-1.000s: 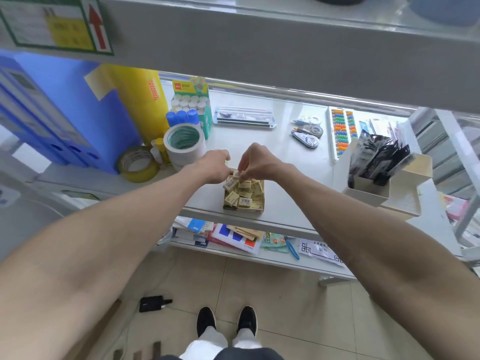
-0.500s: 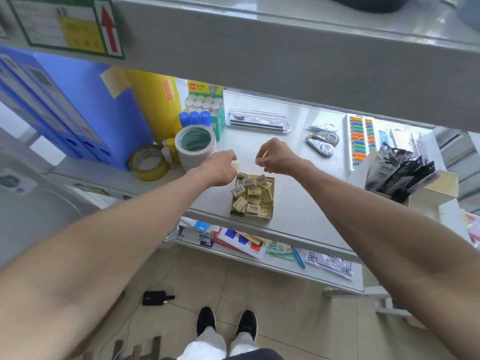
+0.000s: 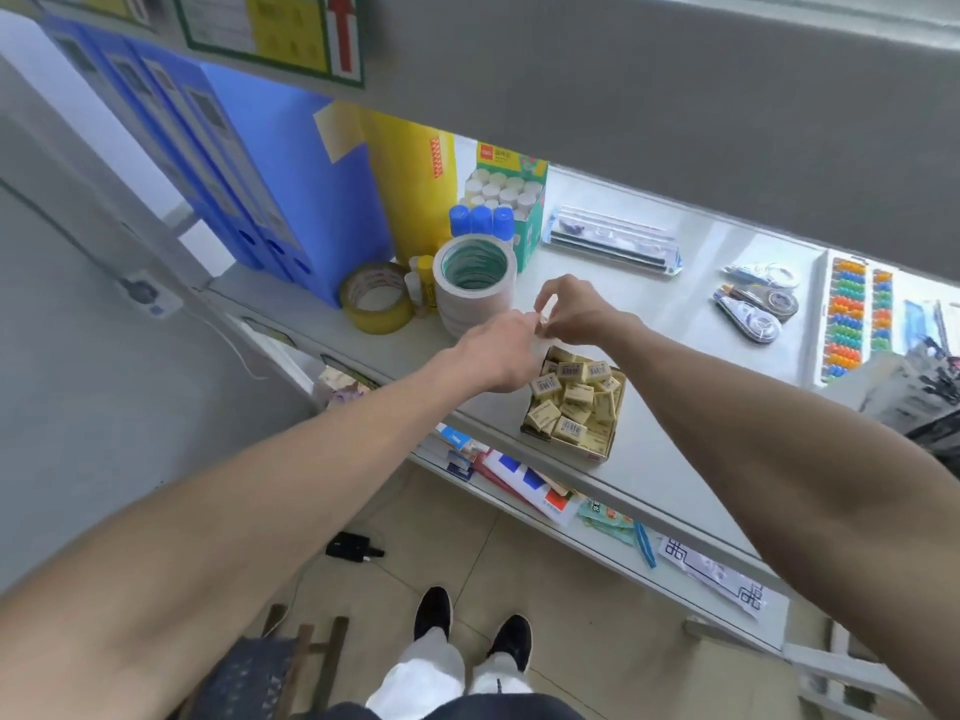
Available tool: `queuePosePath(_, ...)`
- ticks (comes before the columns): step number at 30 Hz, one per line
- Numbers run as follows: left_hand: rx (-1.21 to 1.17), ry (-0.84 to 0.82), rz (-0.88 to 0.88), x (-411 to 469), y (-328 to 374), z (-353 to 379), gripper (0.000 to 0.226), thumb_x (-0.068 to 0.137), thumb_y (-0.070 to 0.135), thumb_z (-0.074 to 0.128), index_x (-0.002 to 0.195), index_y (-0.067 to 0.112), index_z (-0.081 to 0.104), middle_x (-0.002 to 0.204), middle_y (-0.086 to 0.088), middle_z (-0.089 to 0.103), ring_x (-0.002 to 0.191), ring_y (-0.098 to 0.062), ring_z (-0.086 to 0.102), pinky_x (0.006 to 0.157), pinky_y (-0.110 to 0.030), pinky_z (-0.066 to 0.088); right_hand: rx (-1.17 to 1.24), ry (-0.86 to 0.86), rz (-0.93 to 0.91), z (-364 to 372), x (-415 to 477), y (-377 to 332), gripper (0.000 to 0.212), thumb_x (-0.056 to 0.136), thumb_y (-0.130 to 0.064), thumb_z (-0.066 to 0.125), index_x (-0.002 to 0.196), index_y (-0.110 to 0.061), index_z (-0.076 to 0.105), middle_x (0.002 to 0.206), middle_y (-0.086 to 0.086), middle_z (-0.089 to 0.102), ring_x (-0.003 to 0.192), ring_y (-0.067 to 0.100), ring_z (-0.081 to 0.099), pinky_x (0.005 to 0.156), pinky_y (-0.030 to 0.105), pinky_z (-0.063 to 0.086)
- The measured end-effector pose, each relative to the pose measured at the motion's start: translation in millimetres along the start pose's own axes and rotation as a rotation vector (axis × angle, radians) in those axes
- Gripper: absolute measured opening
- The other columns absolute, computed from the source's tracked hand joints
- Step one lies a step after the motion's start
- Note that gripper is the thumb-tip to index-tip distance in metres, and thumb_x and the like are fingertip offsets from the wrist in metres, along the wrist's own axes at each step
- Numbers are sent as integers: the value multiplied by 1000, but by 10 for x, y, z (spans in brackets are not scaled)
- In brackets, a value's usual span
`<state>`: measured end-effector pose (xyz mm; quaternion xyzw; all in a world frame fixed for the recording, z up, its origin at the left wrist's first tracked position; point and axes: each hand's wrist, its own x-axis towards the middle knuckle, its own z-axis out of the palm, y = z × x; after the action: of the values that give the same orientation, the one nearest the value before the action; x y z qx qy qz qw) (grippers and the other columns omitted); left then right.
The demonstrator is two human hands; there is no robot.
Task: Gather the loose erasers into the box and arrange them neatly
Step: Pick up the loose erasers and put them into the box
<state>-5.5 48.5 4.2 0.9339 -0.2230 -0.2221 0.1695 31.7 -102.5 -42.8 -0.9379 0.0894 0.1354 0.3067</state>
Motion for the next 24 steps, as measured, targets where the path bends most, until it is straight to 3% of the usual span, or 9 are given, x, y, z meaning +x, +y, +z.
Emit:
queuePosePath(4,-21,-10,-40,20,-116,-8,54,91,10,47,144,18,40,146,-6,46,129,-26,47,101,-38,40,-6,24,21,-9,24,34,30,77,-6,74,103,-15,64,107,10,60,95,26,62,85,42,57)
queuePosePath(10,-12,-40,-49,101,-119,28,53,91,10,46,143,19,41,147,-5,44,129,-26,47,101,-38,40,58,81,53,-206,-171,138,29,81,-11,75,108,-12,64,103,13,64,88,27,65,80,42,58)
queuePosePath(14,25,-60,-5,198,11,65,53,90,10,46,142,18,42,148,-4,42,131,-26,45,106,-42,39,104,140,69,-361,-429,239,29,83,-13,73,110,-7,64,97,13,65,75,22,63,70,35,55)
queuePosePath(20,66,-86,50,342,208,85,51,91,15,53,141,11,43,146,-9,45,131,-26,45,108,-41,38,124,182,76,-462,-878,378,26,82,-12,74,107,-6,69,95,12,68,82,22,64,70,31,55)
queuePosePath(24,96,-108,69,373,227,130,51,90,13,51,141,12,44,147,-9,44,131,-26,45,108,-40,38,141,218,50,-396,-1157,416,25,84,-24,76,100,-5,73,87,8,67,73,16,63,56,19,49)
